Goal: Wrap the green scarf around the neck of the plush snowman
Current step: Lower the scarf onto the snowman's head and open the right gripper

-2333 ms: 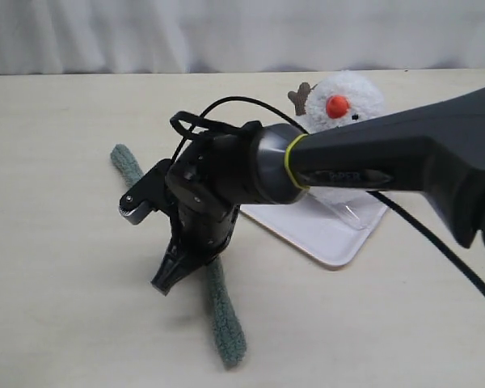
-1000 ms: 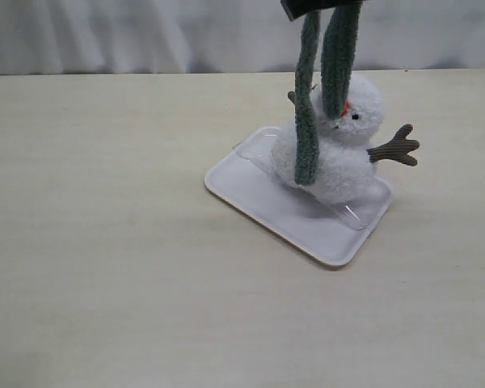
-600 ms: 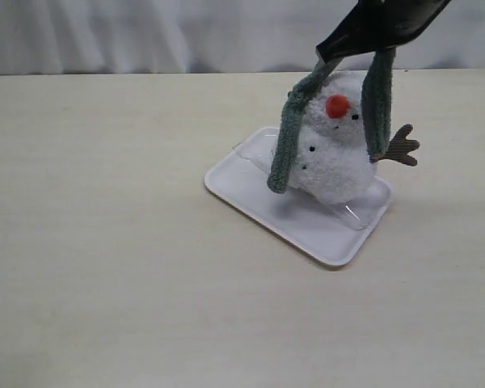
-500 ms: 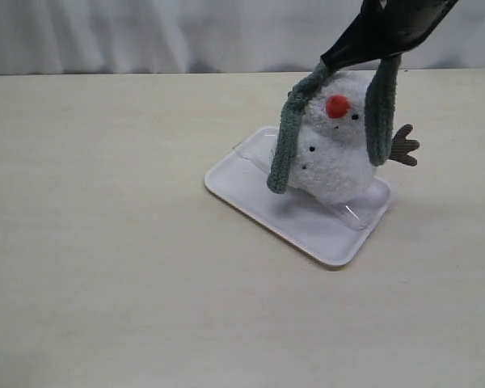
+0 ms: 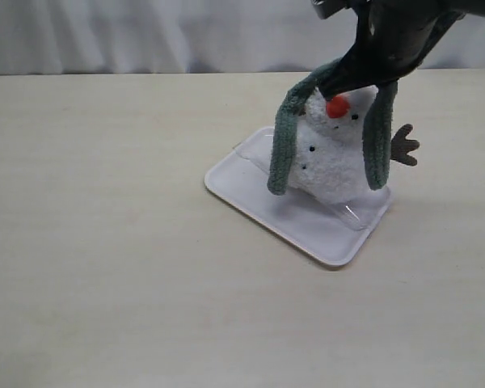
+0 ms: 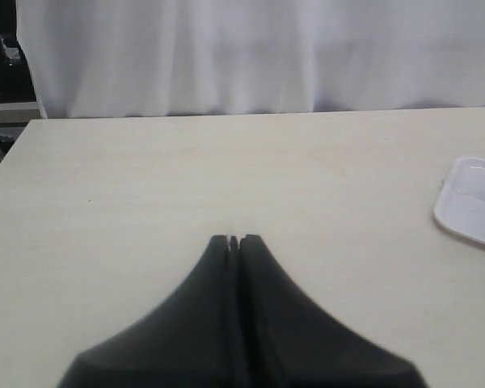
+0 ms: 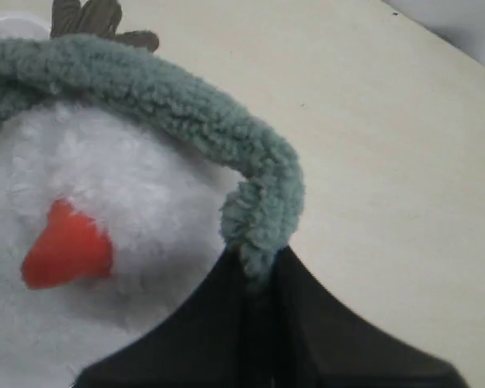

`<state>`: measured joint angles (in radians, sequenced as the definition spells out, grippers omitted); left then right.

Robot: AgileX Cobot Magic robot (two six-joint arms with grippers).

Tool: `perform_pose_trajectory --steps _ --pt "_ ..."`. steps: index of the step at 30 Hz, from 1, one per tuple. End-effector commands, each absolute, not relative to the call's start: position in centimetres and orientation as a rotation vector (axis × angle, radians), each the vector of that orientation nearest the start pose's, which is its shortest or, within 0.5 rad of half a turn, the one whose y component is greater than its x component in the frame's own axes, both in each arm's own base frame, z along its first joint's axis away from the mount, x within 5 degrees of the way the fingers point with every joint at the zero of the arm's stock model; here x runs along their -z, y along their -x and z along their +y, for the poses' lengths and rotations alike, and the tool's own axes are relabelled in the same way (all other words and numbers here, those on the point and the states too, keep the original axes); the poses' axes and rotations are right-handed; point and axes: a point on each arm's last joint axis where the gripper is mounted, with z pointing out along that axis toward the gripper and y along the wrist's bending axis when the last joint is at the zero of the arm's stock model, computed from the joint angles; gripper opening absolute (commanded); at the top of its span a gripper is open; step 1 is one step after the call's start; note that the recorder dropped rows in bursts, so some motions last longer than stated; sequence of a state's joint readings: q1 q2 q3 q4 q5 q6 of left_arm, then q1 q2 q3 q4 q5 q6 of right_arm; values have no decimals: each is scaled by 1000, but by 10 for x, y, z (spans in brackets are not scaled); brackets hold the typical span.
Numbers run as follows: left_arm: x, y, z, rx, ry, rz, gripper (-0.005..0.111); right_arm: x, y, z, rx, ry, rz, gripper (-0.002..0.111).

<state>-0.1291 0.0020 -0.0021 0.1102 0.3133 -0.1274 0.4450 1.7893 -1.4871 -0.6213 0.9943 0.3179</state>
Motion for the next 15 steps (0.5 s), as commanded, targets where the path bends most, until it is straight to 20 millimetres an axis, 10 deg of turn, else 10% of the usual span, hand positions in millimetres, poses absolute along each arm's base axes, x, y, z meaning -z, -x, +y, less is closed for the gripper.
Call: perform_pose_trajectory --steps 1,15 --pt "-186 -54 -4 85 -66 1786 0 -277 -367 123 579 521 2553 18" --pt "-186 -54 -4 85 -66 1786 0 -266 -360 122 612 602 2688 45"
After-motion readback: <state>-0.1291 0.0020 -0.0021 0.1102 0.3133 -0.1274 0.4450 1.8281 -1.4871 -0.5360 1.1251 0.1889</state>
